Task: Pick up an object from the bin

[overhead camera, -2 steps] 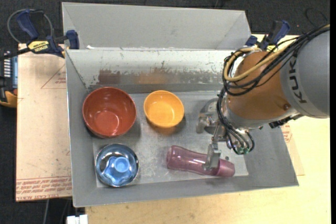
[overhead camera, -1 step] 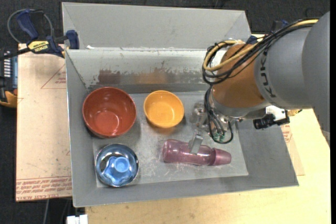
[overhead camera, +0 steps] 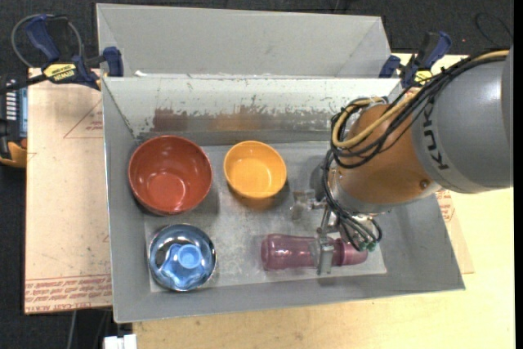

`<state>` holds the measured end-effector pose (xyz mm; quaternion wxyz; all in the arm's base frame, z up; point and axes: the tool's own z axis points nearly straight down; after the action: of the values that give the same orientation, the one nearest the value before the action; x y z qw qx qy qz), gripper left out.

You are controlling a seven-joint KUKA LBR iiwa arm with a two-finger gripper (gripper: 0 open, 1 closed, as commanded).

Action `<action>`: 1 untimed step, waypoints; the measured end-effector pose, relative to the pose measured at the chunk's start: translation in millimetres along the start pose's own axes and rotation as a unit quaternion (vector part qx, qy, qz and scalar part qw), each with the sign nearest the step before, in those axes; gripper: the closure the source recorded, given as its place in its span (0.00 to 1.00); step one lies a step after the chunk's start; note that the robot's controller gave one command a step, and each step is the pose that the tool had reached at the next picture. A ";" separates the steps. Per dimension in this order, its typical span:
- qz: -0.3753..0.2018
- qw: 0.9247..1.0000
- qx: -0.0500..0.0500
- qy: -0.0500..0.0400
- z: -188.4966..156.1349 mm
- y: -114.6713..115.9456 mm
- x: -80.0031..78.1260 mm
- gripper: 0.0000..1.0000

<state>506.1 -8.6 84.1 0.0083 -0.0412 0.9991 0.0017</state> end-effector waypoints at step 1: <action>0.073 0.997 0.002 -0.002 5.7 97.3 -13.5 0.00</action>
Offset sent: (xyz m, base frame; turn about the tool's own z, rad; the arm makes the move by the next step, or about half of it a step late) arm 0.0402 0.0183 -0.0141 0.0843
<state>511.7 89.5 78.9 0.0100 0.0320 0.9994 0.0007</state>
